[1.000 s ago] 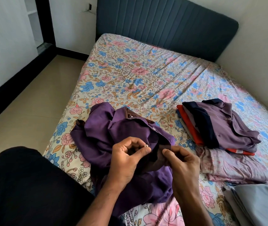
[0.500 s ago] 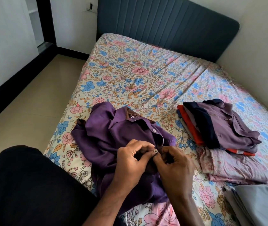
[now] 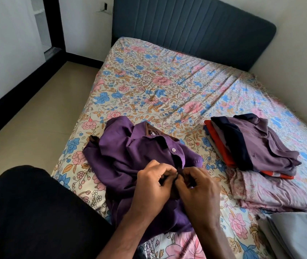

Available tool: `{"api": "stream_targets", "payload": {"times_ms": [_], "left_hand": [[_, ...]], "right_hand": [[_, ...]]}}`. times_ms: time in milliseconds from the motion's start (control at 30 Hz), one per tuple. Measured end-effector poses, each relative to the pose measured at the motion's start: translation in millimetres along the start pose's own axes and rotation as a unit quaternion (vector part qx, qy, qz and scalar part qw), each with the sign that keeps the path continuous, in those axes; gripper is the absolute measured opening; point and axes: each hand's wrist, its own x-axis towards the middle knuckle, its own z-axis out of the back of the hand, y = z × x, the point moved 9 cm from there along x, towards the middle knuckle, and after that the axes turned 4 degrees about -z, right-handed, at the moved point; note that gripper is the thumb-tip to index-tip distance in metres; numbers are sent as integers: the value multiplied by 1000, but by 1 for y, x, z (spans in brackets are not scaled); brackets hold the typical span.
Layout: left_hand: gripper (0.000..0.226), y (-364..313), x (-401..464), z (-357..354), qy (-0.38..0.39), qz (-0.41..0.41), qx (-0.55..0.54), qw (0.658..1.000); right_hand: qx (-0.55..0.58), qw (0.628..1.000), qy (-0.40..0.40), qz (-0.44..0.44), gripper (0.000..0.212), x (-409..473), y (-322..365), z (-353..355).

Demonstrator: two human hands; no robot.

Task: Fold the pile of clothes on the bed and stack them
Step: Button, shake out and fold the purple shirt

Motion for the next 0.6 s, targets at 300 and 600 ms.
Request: {"api": "stream_targets", "payload": {"times_ms": [300,600], "left_hand": [[21,9,0,0,-4,49,-47,998],[21,7,0,2,-16,30,-11,999]], "right_hand": [[26,999,25,8,13,-1,-10,-9],[2,999,35,36,9,-2,-5,-12]]}}
